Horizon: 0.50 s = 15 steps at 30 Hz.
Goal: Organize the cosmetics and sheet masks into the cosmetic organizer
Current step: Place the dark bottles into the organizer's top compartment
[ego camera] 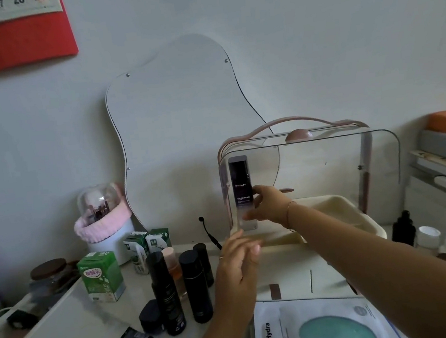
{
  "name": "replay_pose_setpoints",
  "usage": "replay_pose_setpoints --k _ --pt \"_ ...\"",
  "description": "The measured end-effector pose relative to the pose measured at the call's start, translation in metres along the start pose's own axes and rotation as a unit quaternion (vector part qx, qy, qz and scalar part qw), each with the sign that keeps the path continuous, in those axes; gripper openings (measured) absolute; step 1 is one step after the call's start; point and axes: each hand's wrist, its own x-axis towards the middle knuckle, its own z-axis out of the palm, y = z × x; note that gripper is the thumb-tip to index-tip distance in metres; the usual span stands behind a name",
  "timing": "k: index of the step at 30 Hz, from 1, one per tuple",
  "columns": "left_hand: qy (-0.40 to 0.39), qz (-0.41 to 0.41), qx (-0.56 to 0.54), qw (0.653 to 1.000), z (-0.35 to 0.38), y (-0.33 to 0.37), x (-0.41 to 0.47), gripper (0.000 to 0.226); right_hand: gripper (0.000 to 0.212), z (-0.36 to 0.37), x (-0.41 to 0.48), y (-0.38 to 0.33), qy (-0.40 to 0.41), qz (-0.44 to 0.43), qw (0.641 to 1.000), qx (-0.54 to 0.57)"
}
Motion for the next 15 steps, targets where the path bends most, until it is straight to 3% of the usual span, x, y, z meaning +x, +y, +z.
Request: replay_pose_setpoints --k 8,12,15 --pt "-0.024 0.003 0.019 1.0 -0.017 0.015 -0.011 0.036 0.055 0.0 -0.003 0.001 0.018 0.019 0.999 -0.044" --pt "0.152 0.056 0.089 0.983 -0.054 0.015 -0.028 0.024 0.063 -0.003 -0.022 -0.003 0.072 0.029 0.992 -0.103" --pt "0.284 0.011 0.113 0.952 -0.089 0.001 -0.039 0.024 0.042 0.002 -0.06 -0.012 0.19 -0.04 0.979 -0.057"
